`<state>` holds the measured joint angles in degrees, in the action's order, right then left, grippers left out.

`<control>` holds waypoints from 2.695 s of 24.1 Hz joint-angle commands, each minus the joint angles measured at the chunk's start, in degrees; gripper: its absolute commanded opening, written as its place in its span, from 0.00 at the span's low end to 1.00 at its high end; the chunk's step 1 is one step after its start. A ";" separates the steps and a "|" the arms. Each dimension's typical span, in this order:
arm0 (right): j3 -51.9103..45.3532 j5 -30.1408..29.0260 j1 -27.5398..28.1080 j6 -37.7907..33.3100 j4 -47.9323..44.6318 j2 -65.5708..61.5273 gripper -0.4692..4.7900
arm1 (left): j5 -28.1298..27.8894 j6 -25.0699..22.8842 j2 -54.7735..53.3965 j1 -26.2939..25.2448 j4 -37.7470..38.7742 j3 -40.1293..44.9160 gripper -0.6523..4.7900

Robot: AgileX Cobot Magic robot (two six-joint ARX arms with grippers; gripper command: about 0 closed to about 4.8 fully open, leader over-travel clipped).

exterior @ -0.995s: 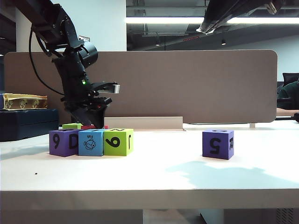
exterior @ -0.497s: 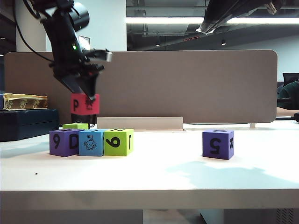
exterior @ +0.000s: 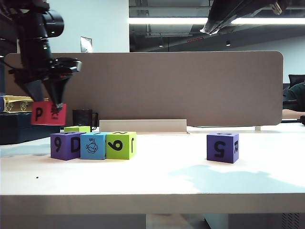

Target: Select the appropriate blocks from the scattered letter blocks on the table and arrange them in a row to spell out "TURING".

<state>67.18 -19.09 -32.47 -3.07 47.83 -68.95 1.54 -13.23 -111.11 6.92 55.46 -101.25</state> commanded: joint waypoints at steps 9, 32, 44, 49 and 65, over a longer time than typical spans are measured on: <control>0.17 -0.09 -0.11 0.09 -1.95 0.15 0.09 | 3.74 0.20 0.20 -0.96 -5.73 8.57 0.50; 0.17 -0.11 -0.11 0.09 -1.77 0.15 0.09 | 3.61 0.17 0.20 -0.96 -9.49 13.77 0.65; 0.17 -0.11 -0.11 0.09 -1.75 0.15 0.09 | 3.39 0.22 0.28 -0.96 -4.90 8.04 0.70; 0.17 -0.11 -0.11 0.09 -1.75 0.15 0.09 | 3.72 2.93 0.26 -0.94 -10.03 3.91 0.71; 0.17 -0.13 -0.11 0.07 -0.48 0.15 0.09 | 5.03 5.60 -9.44 -0.90 -35.80 3.93 0.93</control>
<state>67.18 -19.09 -32.47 -3.07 47.48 -68.95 6.61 -7.66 -120.31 6.02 20.88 -97.14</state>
